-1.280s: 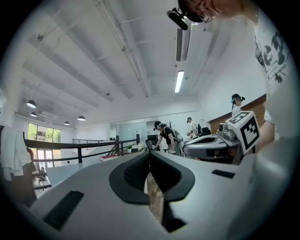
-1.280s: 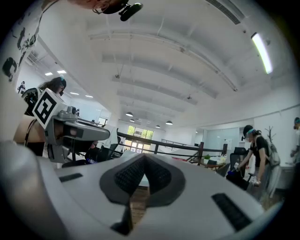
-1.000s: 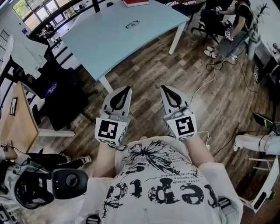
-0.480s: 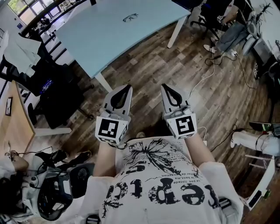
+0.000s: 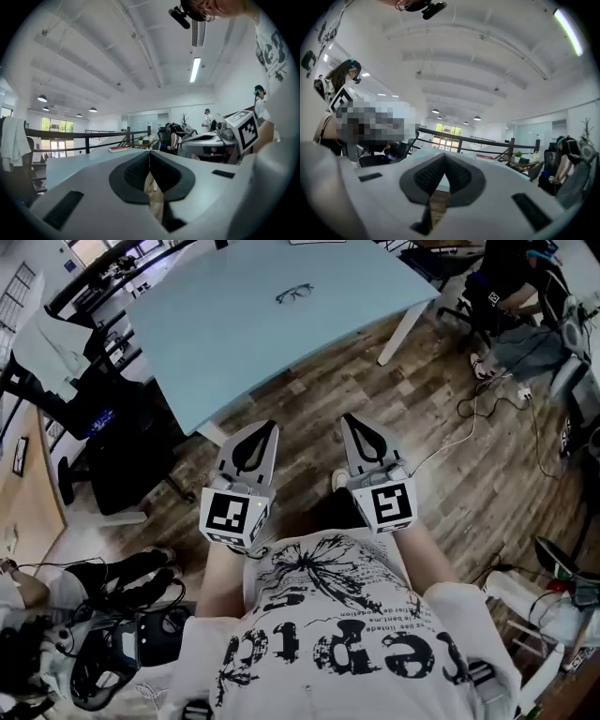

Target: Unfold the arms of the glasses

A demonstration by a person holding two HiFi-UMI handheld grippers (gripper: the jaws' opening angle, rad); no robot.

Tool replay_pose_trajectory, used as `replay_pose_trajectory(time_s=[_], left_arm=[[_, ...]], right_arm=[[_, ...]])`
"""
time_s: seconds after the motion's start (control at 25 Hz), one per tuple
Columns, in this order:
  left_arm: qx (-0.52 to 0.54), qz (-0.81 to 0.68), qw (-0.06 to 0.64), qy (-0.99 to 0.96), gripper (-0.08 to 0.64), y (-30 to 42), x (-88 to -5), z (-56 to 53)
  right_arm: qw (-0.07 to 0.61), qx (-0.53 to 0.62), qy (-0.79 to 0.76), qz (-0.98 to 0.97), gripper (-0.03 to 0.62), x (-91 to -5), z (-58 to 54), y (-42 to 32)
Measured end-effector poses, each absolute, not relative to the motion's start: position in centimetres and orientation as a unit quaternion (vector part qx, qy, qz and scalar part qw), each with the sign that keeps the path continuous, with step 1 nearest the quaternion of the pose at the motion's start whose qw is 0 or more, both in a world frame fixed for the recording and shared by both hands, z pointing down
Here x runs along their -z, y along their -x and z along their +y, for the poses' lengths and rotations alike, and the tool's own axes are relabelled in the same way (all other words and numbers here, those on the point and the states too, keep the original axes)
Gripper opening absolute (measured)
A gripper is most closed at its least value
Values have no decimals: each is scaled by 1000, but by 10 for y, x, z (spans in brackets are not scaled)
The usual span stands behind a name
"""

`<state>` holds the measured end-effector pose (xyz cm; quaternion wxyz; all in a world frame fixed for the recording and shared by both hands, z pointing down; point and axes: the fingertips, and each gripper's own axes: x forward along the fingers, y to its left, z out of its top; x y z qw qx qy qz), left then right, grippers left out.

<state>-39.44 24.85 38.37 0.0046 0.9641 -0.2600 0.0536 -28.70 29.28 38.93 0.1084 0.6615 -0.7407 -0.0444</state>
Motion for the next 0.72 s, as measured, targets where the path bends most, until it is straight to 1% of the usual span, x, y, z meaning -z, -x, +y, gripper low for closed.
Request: replay_pose_trajectory(time_s=[0.36,0.56,0.72], left_arm=[[-56,-325,20,-944,18,263,-389,140],[-67,-354,39,-932,18,223,-401,104],[-79,-372,54,-923,18,205,-411,76]], right_arm=[[119,50,-616,-777,11,-391,172,144],[125,26,-597,-792,11,-407,132,97],[129,10,-590,-797,11,-418,104,68]])
